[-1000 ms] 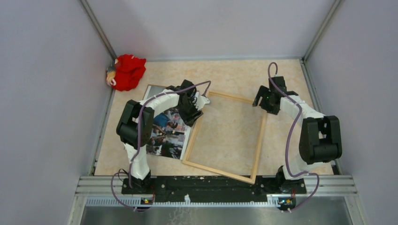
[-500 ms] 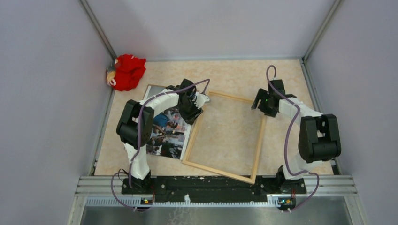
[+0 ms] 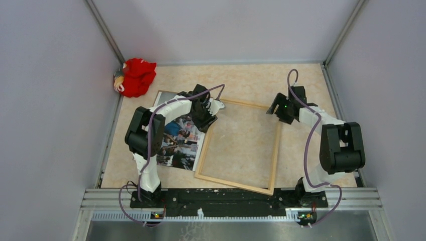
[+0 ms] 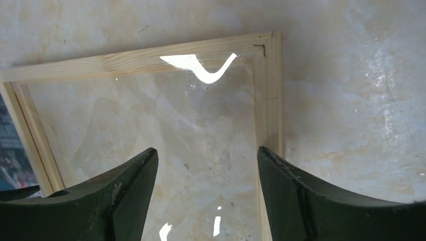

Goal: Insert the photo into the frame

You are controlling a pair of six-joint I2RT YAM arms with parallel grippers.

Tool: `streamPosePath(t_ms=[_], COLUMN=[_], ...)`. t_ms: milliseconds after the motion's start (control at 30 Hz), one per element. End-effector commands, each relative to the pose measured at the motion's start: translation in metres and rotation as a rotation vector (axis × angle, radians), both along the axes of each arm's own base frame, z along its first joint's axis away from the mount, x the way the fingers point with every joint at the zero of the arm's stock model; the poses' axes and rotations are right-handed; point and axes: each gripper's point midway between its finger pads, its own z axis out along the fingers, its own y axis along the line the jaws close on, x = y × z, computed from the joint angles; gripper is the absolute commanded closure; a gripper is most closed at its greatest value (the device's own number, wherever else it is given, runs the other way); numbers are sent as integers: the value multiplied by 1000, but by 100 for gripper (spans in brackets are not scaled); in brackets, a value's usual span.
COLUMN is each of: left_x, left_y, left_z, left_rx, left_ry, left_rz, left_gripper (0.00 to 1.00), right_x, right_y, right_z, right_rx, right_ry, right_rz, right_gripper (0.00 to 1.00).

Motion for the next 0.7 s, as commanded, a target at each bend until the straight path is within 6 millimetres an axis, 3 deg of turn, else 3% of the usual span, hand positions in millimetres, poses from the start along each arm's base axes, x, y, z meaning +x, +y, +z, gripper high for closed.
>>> streamPosePath(t_ms=[0, 367, 667], left_x=[6, 5, 5], left_y=[-11, -13, -11], left_z=[-7, -8, -7], left_rx=[-20, -15, -7], left_ry=[-13, -11, -19], left_rz=[-4, -7, -3], left_gripper=[48, 49, 49], right_x=[-3, -2, 6], right_y=[33, 62, 65], right_z=[14, 46, 71], right_rx=[187, 372, 393], right_ry=[-24, -93, -152], right_rz=[54, 114, 145], right_gripper=[28, 30, 30])
